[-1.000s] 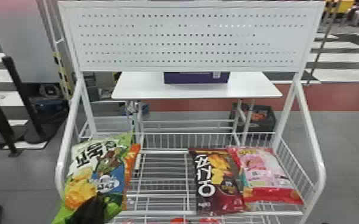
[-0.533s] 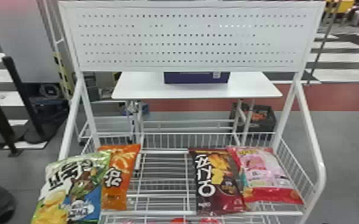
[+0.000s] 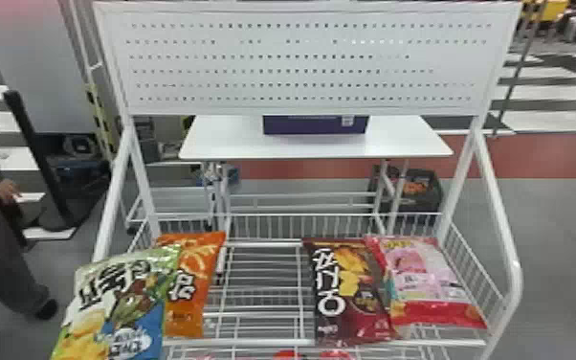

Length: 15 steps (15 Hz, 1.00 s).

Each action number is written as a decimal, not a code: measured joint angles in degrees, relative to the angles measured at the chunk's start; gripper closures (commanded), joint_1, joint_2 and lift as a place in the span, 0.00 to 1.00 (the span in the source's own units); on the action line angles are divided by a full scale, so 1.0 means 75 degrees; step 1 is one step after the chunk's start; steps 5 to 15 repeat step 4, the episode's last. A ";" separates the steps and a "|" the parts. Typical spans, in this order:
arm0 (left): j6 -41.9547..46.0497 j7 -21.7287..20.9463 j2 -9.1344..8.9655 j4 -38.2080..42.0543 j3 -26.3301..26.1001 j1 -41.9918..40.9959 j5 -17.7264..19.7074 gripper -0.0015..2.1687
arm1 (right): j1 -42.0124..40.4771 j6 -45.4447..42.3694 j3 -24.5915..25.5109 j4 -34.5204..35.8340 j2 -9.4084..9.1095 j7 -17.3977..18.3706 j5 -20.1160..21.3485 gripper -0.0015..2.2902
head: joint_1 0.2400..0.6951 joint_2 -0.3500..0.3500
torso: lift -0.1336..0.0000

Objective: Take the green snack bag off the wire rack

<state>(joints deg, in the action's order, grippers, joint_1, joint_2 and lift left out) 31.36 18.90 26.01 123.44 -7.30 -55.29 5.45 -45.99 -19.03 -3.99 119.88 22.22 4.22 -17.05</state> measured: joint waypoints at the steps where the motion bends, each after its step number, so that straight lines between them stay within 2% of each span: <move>1: -0.0003 -0.0004 -0.0001 -0.0002 0.0000 0.0001 0.0000 0.80 | -0.0004 0.0000 0.0002 0.0000 -0.0002 0.0000 0.0000 0.08 | 0.57 0.50 | 1.00; 15: -0.0005 -0.0013 -0.0011 -0.0031 0.0000 0.0001 0.0000 0.80 | -0.0008 -0.0004 0.0004 0.0001 -0.0009 0.0000 0.0000 0.08 | 0.57 0.50 | 1.00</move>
